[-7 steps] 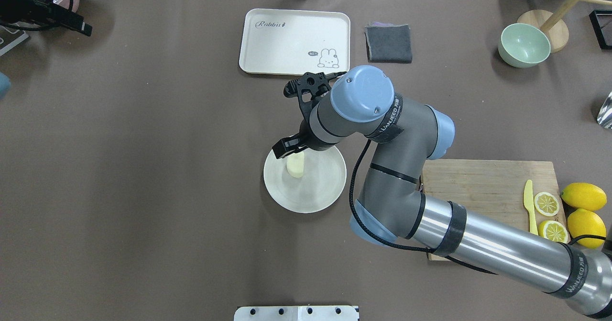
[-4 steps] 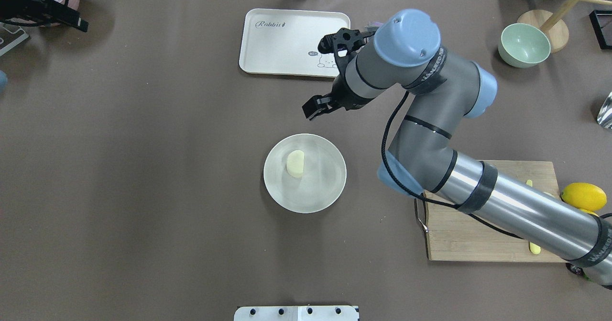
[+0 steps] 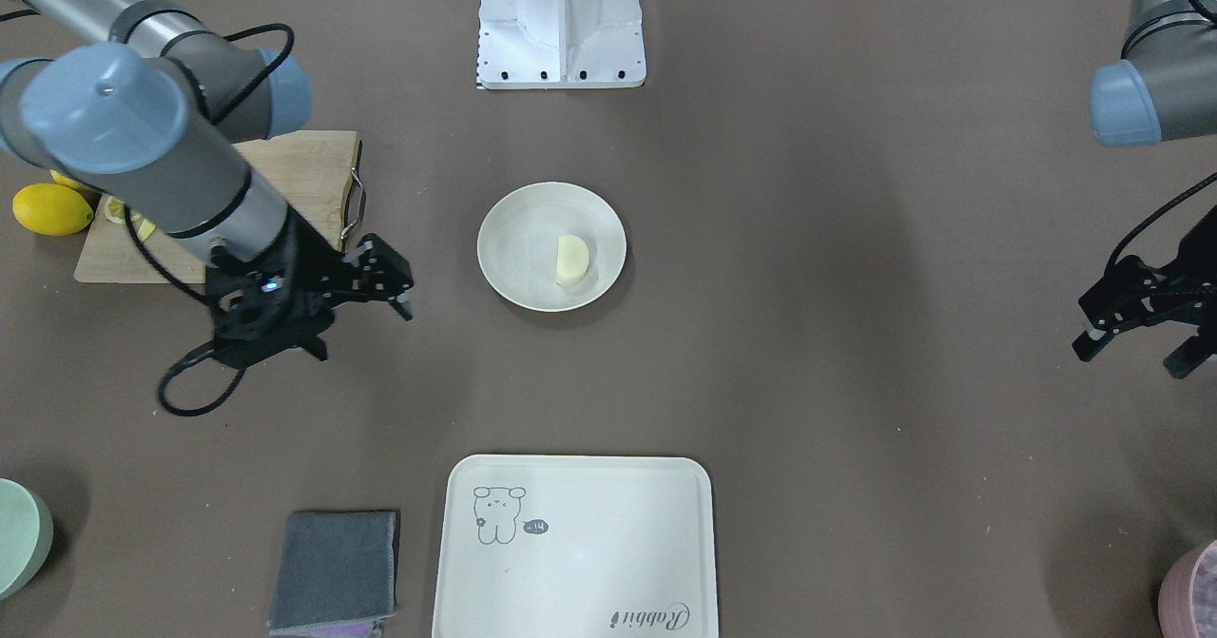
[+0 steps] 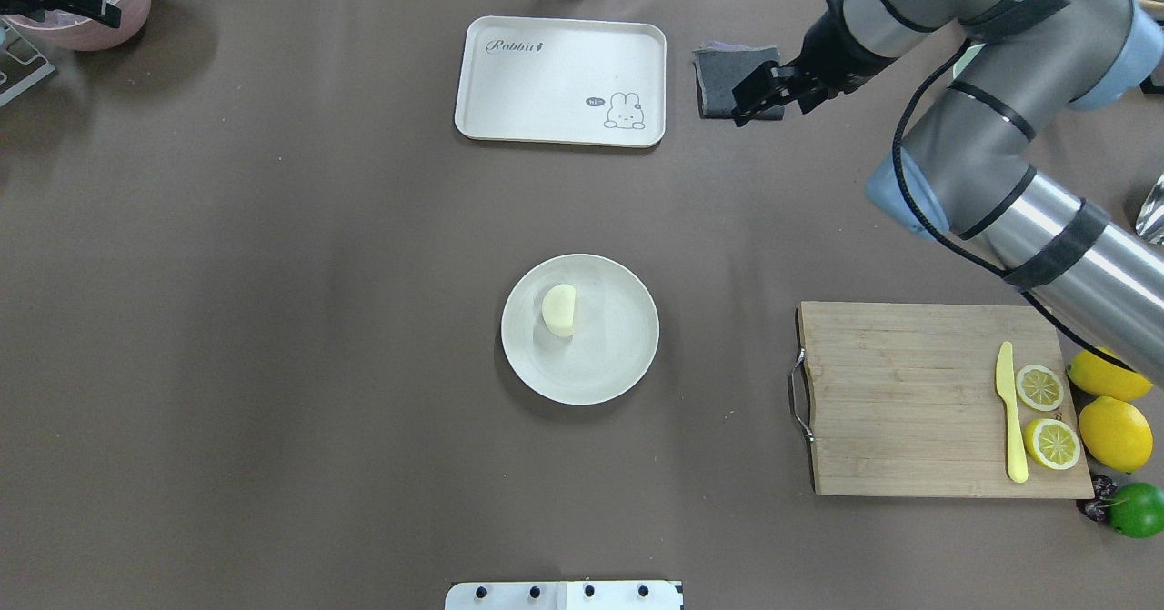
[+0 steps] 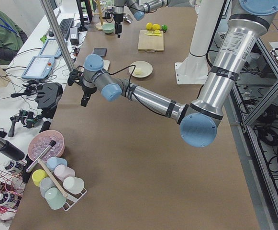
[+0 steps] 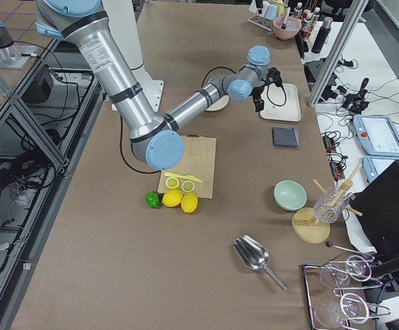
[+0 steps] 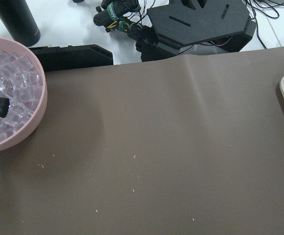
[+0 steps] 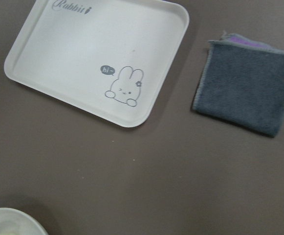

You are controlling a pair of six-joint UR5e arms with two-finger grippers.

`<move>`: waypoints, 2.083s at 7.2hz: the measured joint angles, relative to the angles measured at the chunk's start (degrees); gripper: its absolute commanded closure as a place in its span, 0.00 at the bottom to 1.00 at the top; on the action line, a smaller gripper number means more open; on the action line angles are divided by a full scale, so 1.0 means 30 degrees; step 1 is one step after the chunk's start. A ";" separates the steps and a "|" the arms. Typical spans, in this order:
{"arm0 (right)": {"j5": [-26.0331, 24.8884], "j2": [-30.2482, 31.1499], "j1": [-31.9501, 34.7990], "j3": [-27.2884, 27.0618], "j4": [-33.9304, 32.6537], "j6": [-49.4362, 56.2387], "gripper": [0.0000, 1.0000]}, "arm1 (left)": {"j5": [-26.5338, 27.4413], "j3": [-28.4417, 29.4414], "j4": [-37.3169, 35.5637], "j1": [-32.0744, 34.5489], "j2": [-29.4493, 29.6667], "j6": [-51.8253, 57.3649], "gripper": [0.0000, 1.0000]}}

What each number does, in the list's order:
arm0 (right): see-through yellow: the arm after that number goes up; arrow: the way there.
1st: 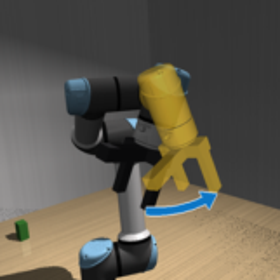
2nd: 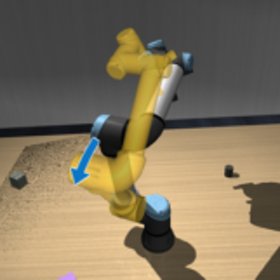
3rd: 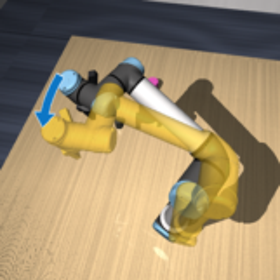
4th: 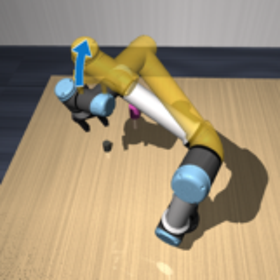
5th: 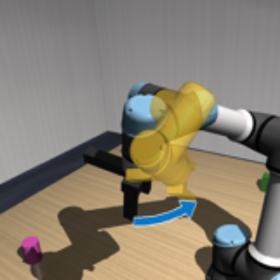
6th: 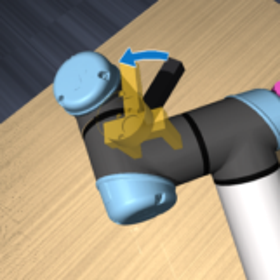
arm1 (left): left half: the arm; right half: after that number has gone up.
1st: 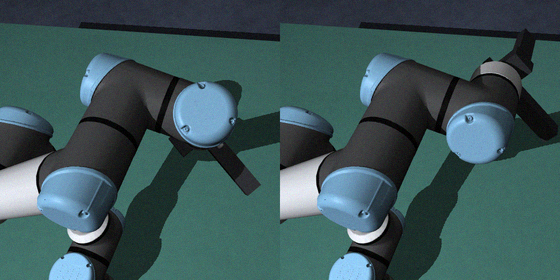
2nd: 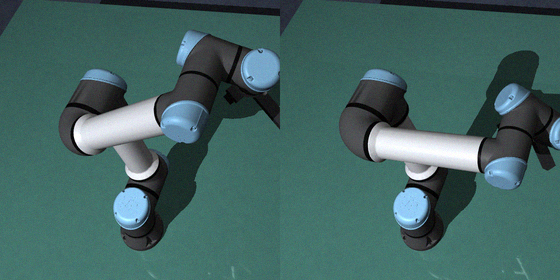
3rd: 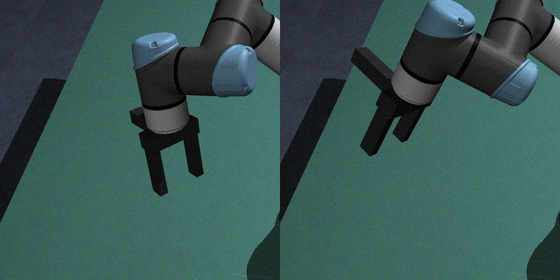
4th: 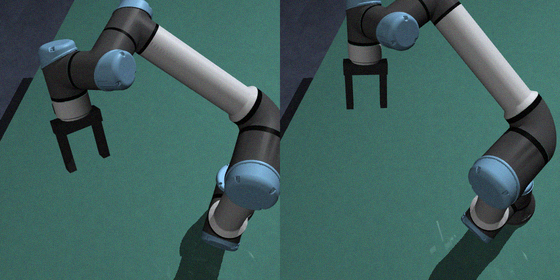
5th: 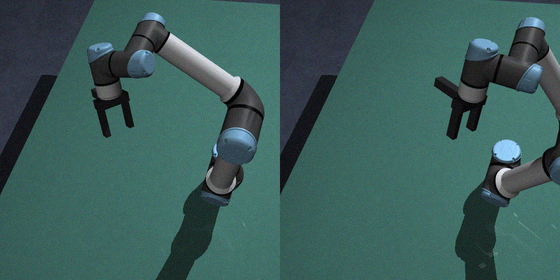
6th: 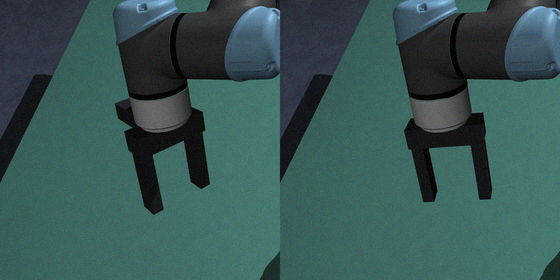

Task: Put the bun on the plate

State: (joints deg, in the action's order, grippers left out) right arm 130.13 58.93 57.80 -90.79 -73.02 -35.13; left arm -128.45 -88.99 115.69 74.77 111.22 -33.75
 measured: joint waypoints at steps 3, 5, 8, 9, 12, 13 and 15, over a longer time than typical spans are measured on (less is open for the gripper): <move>0.0943 0.2310 0.2978 0.0088 -0.1105 0.4597 0.00 | -0.1425 0.0879 -0.2008 0.2288 0.0264 -0.0001 0.02; 0.0971 0.3943 0.4901 0.0435 -0.1263 0.7521 0.00 | -0.2077 0.1737 -0.3079 0.3448 0.0319 0.0024 0.02; 0.1002 0.5347 0.7207 0.1081 -0.1294 0.9955 0.00 | -0.2191 0.3494 -0.4190 0.4993 0.0275 0.2965 0.02; 0.1016 0.5677 0.7770 0.1183 -0.1295 1.0039 0.00 | -0.2204 0.3657 -0.4945 0.5407 0.0223 0.4161 0.02; 0.1010 0.6746 0.8860 0.1329 -0.1269 1.0069 0.00 | -0.2240 0.3692 -0.6093 0.6056 0.0072 0.4978 0.02; 0.1004 0.7030 0.9092 0.1331 -0.1258 1.0070 0.00 | -0.2249 0.3677 -0.6338 0.6239 0.0057 0.4999 0.02; 0.0957 0.7232 0.9275 0.1375 -0.1264 0.9937 0.00 | -0.2249 0.3507 -0.7118 0.6304 0.0098 0.5008 0.02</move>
State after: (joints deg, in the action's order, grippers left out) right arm 133.00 80.63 85.62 -86.67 -76.81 -5.32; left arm -135.20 -78.47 94.33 93.68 111.51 -18.72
